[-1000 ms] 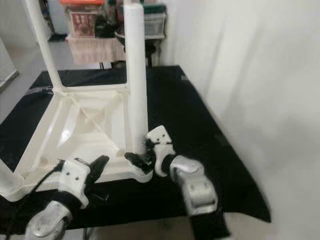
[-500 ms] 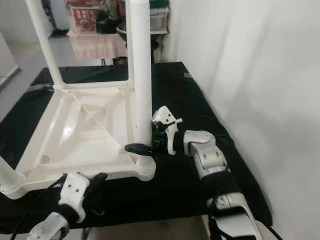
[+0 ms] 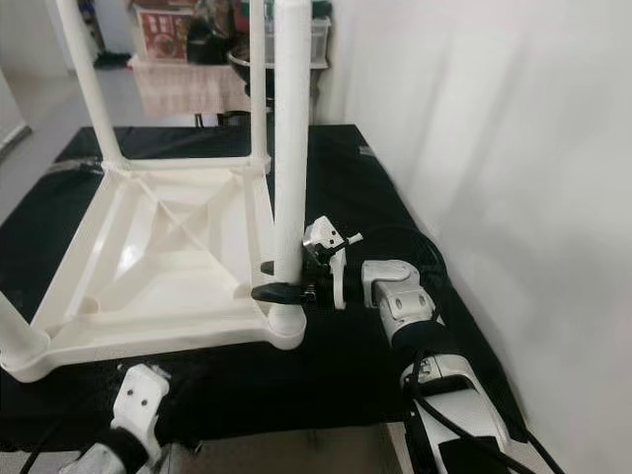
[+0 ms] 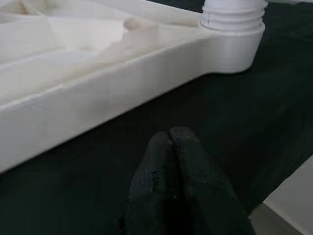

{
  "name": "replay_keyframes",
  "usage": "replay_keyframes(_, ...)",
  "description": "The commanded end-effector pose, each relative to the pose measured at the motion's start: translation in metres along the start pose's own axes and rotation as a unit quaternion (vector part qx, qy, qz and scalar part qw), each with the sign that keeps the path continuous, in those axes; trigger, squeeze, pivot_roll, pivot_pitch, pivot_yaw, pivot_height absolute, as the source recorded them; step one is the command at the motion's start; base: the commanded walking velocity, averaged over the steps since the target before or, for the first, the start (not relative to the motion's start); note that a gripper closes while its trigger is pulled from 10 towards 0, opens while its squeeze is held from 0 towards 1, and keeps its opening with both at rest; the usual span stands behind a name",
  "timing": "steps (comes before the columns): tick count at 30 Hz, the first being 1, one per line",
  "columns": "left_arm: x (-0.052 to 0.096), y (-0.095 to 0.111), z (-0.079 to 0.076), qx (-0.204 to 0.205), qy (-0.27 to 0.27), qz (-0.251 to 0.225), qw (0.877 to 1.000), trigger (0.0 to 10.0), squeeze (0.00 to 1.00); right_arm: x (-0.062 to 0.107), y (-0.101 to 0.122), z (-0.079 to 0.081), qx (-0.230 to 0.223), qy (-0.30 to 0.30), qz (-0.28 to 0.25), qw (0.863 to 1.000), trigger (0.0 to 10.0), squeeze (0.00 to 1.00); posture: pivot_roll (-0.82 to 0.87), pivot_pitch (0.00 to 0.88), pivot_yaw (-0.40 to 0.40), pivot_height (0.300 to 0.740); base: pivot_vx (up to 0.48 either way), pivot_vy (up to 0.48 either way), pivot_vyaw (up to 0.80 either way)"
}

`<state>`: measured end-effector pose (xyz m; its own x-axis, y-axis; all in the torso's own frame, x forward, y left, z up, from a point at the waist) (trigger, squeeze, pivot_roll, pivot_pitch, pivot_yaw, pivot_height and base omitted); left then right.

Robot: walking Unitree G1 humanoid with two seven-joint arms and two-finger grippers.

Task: Building children table

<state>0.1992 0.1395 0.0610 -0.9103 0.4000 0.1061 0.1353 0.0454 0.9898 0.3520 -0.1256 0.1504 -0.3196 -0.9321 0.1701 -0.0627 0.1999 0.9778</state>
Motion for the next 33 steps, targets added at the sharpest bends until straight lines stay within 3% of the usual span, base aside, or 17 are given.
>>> replay_keyframes(1, 0.004, -0.001, -0.003, -0.001, -0.009, 0.0, 1.0, 10.0, 0.0, 0.006, -0.009, -0.002, -0.016, -0.056, 0.008, 0.998, 0.0, 0.0, 0.05, 0.0, -0.074, 0.74, 0.0, 0.0, 0.0)
replay_keyframes(4, 0.007, -0.001, -0.004, -0.001, -0.011, 0.001, 1.0, 10.0, 0.0, 0.006, -0.016, 0.003, -0.013, -0.093, 0.021, 0.995, 0.0, 0.0, 0.05, 0.0, -0.073, 0.74, 0.0, 0.0, 0.0)
replay_keyframes(6, 0.016, -0.002, -0.004, 0.001, -0.011, 0.0, 1.0, 10.0, 0.0, 0.002, -0.046, 0.036, -0.067, -0.333, 0.087, 0.936, 0.0, 0.0, 0.01, 0.0, -0.047, 0.74, 0.0, 0.0, 0.0)
replay_keyframes(8, 0.016, -0.002, -0.004, 0.001, -0.011, 0.0, 1.0, 10.0, 0.0, 0.002, -0.046, 0.036, -0.067, -0.333, 0.087, 0.936, 0.0, 0.0, 0.01, 0.0, -0.047, 0.74, 0.0, 0.0, 0.0)
replay_keyframes(9, 0.02, -0.001, -0.003, 0.001, -0.01, -0.003, 1.0, 10.0, 0.0, 0.002, -0.056, 0.065, -0.092, -0.38, 0.112, 0.914, 0.0, 0.0, 0.01, 0.0, -0.034, 0.74, 0.0, 0.0, 0.0)
replay_keyframes(10, 0.02, -0.001, -0.003, 0.001, -0.01, -0.003, 1.0, 10.0, 0.0, 0.002, -0.056, 0.065, -0.092, -0.38, 0.112, 0.914, 0.0, 0.0, 0.01, 0.0, -0.034, 0.74, 0.0, 0.0, 0.0)
replay_keyframes(12, 0.023, 0.001, 0.0, 0.007, -0.012, -0.01, 1.0, 10.0, 0.0, -0.001, -0.069, 0.096, -0.106, -0.378, 0.137, 0.909, 0.0, 0.0, -0.02, 0.0, -0.005, 0.74, 0.0, 0.0, 0.0)
replay_keyframes(19, 0.021, 0.006, 0.001, 0.015, -0.023, -0.024, 0.999, 10.0, 0.0, -0.004, -0.075, 0.093, -0.091, -0.358, 0.146, 0.918, 0.0, 0.0, -0.02, 0.0, -0.011, 0.74, 0.0, 0.0, 0.0)
replay_keyframes(20, 0.019, 0.011, 0.0, 0.017, -0.027, -0.037, 0.999, 10.0, 0.0, -0.006, -0.075, 0.091, -0.08, -0.343, 0.156, 0.923, 4.2, 0.0, -0.02, 0.0, -0.022, 0.74, 0.0, 0.0, 0.0)
replay_keyframes(21, 0.019, 0.011, 0.0, 0.017, -0.027, -0.037, 0.999, 10.0, 0.0, -0.006, -0.075, 0.091, -0.08, -0.343, 0.156, 0.923, 4.2, 0.0, -0.02, 0.0, -0.022, 0.74, 0.0, 0.0, 0.0)
replay_keyframes(22, 0.017, 0.016, -0.003, 0.023, -0.031, -0.048, 0.998, 10.0, 0.0, -0.011, -0.068, 0.087, -0.07, -0.314, 0.144, 0.936, 10.0, 0.0, -0.02, 0.0, -0.019, 0.74, 0.0, 0.0, 0.0)
replay_keyframes(23, 0.016, 0.019, -0.005, 0.027, -0.033, -0.054, 0.998, 10.0, 0.0, -0.013, -0.062, 0.085, -0.065, -0.295, 0.136, 0.944, 10.0, 1.0, -0.02, 0.0, -0.019, 0.74, 0.0, 0.0, 0.0)
replay_keyframes(25, 0.016, 0.019, -0.007, 0.032, -0.038, -0.055, 0.997, 10.0, 0.0, -0.017, -0.053, 0.081, -0.068, -0.265, 0.113, 0.955, 10.0, 1.0, -0.02, 0.0, -0.016, 0.74, 0.0, 0.0, 0.0)
replay_keyframes(26, 0.016, 0.016, -0.011, 0.034, -0.045, -0.052, 0.997, 10.0, 0.0, -0.021, -0.035, 0.078, -0.05, -0.221, 0.077, 0.971, 10.0, 1.0, -0.02, 0.0, -0.014, 0.74, 0.0, 0.0, 0.0)
replay_keyframes(29, 0.015, 0.014, -0.015, 0.033, -0.056, -0.052, 0.996, 10.0, 0.0, -0.022, -0.01, 0.071, -0.012, -0.147, 0.029, 0.989, 10.0, 0.99, -0.02, 0.0, -0.018, 0.74, 0.0, 0.0, 0.0)
replay_keyframes(32, 0.015, 0.014, -0.015, 0.033, -0.056, -0.052, 0.996, 10.0, 0.0, -0.022, -0.01, 0.071, -0.012, -0.147, 0.029, 0.989, 10.0, 0.99, -0.02, 0.0, -0.018, 0.74, 0.0, 0.0, 0.0)
replay_keyframes(33, 0.012, 0.016, -0.015, 0.034, -0.061, -0.056, 0.996, 10.0, 0.0, -0.018, -0.003, 0.067, 0.022, -0.098, 0.021, 0.995, 10.0, 0.0, -0.01, 0.0, -0.021, 0.74, 0.0, 0.0, 0.0)
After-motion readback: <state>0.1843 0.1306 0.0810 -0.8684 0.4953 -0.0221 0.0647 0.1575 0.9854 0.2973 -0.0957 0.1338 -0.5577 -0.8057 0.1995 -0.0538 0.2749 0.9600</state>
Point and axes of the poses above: a point about 5 cm out from each wrist's last joint towards the gripper, its own x axis pointing back from the gripper into the wrist, its own y axis along the axis of the wrist's last joint, z = x × y, the point moved 1 cm from there along -x, pointing out of the wrist towards the gripper, and after that the axes turned 10 degrees about x, right-handed, at the moved point
